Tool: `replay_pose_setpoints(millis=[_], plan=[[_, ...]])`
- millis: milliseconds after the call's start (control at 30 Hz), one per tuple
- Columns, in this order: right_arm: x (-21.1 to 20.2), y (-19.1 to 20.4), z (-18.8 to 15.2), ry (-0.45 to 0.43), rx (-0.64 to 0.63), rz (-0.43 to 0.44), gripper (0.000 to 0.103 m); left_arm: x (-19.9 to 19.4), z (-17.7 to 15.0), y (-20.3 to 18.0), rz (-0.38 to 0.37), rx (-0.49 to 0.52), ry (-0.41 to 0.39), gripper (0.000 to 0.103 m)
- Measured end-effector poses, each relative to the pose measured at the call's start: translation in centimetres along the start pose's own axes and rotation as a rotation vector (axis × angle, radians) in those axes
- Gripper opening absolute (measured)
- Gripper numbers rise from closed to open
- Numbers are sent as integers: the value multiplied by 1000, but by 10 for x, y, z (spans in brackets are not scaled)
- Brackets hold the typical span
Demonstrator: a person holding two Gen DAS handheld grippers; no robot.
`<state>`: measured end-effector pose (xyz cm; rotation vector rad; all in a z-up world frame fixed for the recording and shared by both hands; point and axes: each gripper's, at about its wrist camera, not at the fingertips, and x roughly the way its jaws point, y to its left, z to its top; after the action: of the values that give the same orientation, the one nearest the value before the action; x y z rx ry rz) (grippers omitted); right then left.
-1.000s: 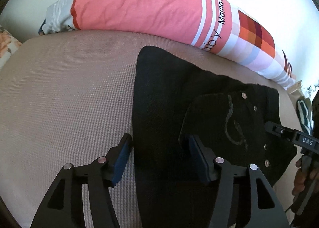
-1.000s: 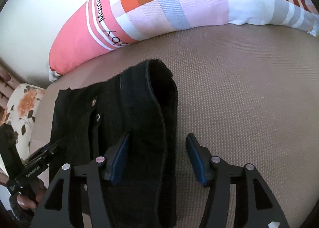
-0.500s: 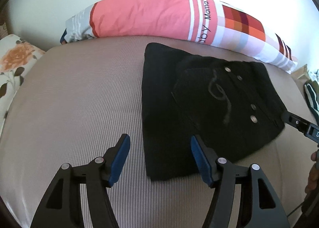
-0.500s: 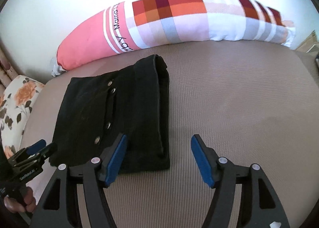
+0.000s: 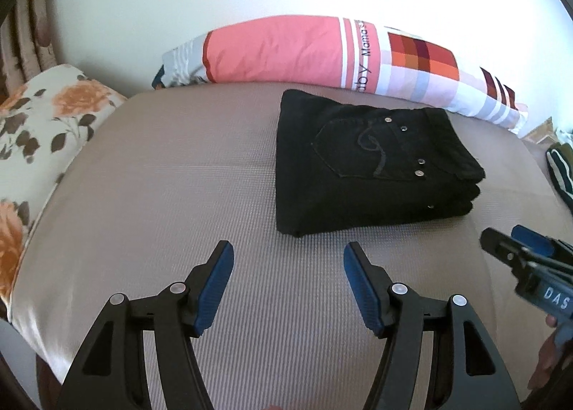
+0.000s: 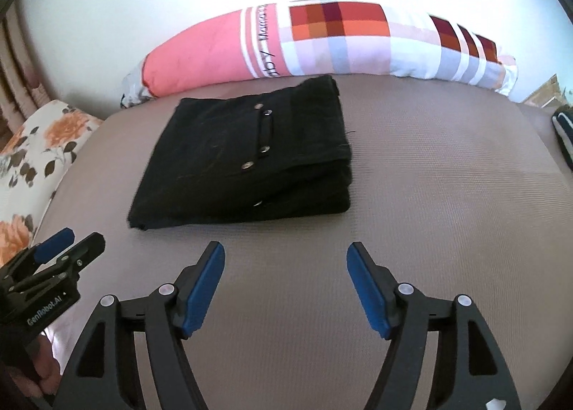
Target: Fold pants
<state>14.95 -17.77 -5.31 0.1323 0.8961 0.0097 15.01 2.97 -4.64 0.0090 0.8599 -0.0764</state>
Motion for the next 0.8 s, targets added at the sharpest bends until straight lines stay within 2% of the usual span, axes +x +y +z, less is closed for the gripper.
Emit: replay_pose_setpoints(millis=[233, 600, 800], plan=[[-20, 21, -11, -59, -31, -32, 76, -21, -14, -6, -7, 15, -20, 65], [-30, 35, -21, -113, -62, -52, 79, -31, -24, -7, 17, 18, -33, 65], [-28, 38, -26, -112, -77, -42, 80, -31, -29, -11, 24, 26, -33, 65]])
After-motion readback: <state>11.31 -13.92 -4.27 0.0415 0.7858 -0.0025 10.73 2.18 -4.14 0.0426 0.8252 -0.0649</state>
